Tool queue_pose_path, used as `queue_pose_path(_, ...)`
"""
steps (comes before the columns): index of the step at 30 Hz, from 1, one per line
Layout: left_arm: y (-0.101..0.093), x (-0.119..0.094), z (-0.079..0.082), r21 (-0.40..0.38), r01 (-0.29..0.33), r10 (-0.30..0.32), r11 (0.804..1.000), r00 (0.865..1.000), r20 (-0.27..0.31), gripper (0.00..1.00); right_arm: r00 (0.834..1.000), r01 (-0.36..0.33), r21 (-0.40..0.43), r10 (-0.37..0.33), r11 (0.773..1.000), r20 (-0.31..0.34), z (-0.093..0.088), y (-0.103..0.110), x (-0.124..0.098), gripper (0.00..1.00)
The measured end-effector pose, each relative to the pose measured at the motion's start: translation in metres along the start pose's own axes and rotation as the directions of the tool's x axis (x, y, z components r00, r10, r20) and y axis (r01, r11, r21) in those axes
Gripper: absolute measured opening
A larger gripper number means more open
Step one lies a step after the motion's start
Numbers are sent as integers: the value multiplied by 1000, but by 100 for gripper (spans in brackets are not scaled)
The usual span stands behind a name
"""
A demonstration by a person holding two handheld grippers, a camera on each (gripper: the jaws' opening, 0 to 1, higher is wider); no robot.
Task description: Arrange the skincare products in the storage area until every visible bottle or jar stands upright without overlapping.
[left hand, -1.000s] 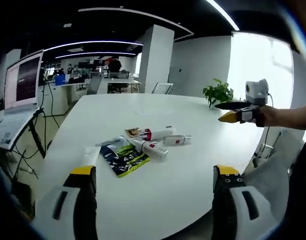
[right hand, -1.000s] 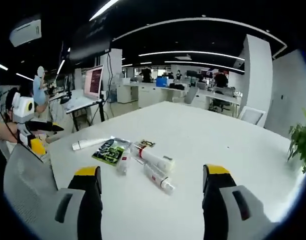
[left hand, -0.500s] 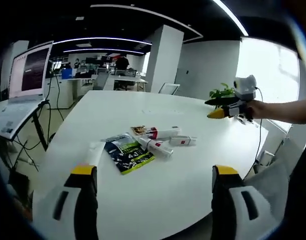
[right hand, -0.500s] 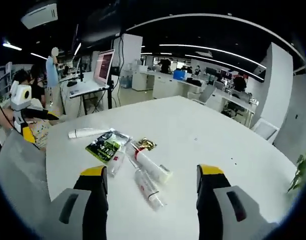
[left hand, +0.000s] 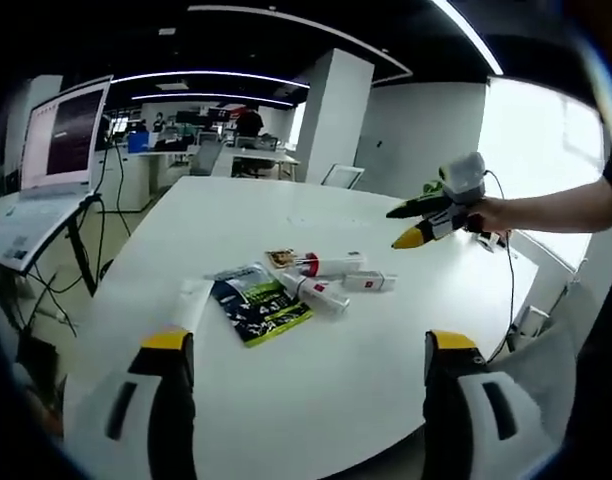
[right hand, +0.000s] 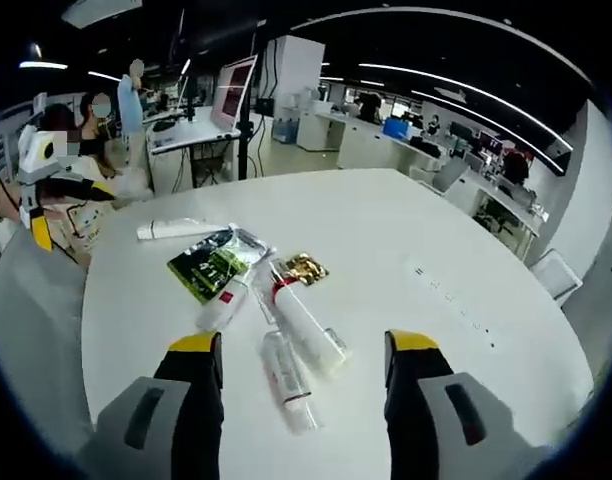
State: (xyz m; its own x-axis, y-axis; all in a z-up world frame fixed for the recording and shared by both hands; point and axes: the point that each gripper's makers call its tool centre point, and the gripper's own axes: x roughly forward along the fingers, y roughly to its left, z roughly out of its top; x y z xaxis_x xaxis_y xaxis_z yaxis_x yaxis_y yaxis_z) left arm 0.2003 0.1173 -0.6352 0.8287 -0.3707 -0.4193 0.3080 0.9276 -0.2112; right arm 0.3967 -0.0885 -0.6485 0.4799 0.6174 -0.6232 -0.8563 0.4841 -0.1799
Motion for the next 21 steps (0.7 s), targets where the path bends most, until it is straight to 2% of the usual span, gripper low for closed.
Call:
queue_pose_path(7, -3, 1, -3, 41, 10, -9, 999, 1000, -23, 89, 998, -42, -49, 39, 998, -58, -7, -2, 25, 61)
queue_pose_path(21, 4, 0, -2, -7, -17, 17, 1000, 1000, -9, 88, 993, -71, -100, 60, 992, -106, -4, -8, 66, 57)
